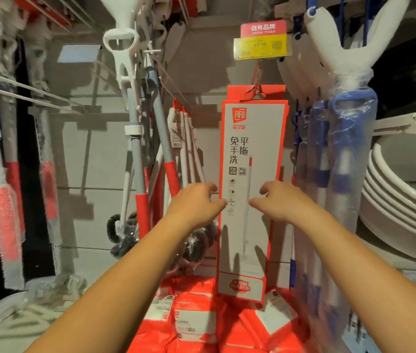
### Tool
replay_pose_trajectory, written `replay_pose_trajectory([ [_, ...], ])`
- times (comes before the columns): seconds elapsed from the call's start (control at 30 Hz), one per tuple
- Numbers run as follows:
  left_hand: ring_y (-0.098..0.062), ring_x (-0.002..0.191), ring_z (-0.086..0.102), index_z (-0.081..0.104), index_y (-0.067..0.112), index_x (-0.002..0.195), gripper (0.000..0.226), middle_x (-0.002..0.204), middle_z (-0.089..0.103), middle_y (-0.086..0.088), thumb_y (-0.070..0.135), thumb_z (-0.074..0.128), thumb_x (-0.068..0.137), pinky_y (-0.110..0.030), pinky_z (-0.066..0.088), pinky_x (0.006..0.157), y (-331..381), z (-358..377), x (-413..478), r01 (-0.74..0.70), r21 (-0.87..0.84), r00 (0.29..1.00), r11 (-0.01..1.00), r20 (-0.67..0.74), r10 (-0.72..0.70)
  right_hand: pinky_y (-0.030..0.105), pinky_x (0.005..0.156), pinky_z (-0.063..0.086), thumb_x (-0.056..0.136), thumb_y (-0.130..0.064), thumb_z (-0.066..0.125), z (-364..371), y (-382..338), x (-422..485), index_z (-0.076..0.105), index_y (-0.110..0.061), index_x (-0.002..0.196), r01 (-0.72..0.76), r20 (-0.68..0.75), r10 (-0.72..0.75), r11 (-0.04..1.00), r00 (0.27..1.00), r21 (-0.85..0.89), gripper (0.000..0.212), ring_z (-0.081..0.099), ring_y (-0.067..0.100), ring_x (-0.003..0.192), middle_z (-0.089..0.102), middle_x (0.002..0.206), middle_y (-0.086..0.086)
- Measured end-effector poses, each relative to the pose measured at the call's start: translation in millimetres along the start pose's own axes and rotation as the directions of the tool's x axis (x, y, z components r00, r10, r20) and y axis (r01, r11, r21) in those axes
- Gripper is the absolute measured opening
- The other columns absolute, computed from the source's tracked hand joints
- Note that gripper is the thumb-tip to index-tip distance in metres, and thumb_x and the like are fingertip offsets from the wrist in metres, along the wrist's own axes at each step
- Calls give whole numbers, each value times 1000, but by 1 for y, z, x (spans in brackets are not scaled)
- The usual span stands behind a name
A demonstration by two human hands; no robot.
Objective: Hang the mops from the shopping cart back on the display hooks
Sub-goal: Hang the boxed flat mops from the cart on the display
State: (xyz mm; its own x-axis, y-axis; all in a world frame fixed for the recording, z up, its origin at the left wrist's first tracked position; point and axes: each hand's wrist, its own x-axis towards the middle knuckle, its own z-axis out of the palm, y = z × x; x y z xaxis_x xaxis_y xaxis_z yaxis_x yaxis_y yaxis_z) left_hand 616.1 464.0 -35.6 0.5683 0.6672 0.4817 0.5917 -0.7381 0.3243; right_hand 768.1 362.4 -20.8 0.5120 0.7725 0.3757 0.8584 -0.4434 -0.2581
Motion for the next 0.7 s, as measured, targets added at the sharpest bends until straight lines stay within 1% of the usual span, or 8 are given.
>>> replay_pose_trajectory([
  [0.07, -27, 115, 57, 58, 25, 126, 45, 125, 63, -2, 49, 54, 88, -38, 48, 91, -10, -13, -18, -1, 93, 1000, 996, 22, -1, 34, 83, 43, 88, -47, 53, 2, -18, -15, 59, -19, 121, 17, 34, -16, 999, 999, -38, 44, 55, 29, 114, 59, 126, 6],
  [0.17, -28, 112, 58, 58, 25, 125, 47, 122, 64, -2, 52, 53, 87, -40, 49, 91, -33, -34, -49, 12, 169, 998, 986, 63, -23, 36, 88, 45, 88, -46, 53, 8, -51, -38, 59, -18, 121, 45, 71, -42, 998, 997, -40, 45, 55, 30, 114, 59, 127, 7],
  [0.23, -28, 108, 59, 61, 23, 119, 43, 118, 65, -3, 51, 54, 87, -40, 50, 88, -50, -49, -71, 22, 199, 996, 980, 84, -39, 36, 88, 46, 87, -47, 53, 14, -75, -57, 61, -17, 119, 59, 100, -56, 998, 993, -23, 44, 56, 32, 113, 60, 125, 10],
  [0.3, -27, 105, 59, 63, 23, 113, 38, 115, 66, -3, 49, 54, 87, -37, 50, 84, -70, -64, -95, 41, 214, 994, 976, 92, -62, 35, 84, 46, 86, -48, 54, 23, -100, -76, 63, -18, 114, 82, 137, -79, 997, 987, -11, 42, 57, 32, 109, 62, 120, 11],
  [0.43, -26, 100, 59, 63, 20, 108, 35, 109, 67, -3, 48, 53, 89, -30, 42, 73, -107, -95, -147, 93, 247, 987, 965, 107, -123, 32, 79, 46, 84, -47, 55, 38, -151, -116, 62, -20, 99, 125, 193, -128, 992, 973, 27, 31, 59, 29, 101, 64, 111, 8],
  [0.5, -26, 103, 60, 63, 22, 114, 38, 113, 67, -3, 49, 54, 89, -31, 44, 75, -127, -110, -173, 125, 265, 981, 956, 114, -159, 32, 78, 45, 84, -46, 56, 45, -180, -133, 61, -20, 99, 164, 221, -166, 986, 961, 30, 31, 59, 30, 102, 64, 112, 8],
  [0.6, -26, 111, 58, 57, 27, 127, 45, 122, 63, -2, 51, 52, 90, -37, 49, 88, -162, -134, -208, 198, 311, 966, 930, 98, -238, 34, 82, 47, 85, -47, 55, 60, -227, -150, 62, -19, 104, 244, 234, -249, 968, 940, 50, 35, 59, 30, 105, 64, 115, 9],
  [0.7, -23, 109, 59, 54, 28, 130, 49, 123, 62, 0, 55, 50, 90, -38, 50, 88, -197, -158, -244, 279, 378, 940, 883, 79, -331, 36, 84, 48, 85, -48, 55, 78, -279, -162, 63, -18, 109, 342, 262, -352, 936, 899, 83, 39, 58, 31, 105, 63, 116, 9],
])
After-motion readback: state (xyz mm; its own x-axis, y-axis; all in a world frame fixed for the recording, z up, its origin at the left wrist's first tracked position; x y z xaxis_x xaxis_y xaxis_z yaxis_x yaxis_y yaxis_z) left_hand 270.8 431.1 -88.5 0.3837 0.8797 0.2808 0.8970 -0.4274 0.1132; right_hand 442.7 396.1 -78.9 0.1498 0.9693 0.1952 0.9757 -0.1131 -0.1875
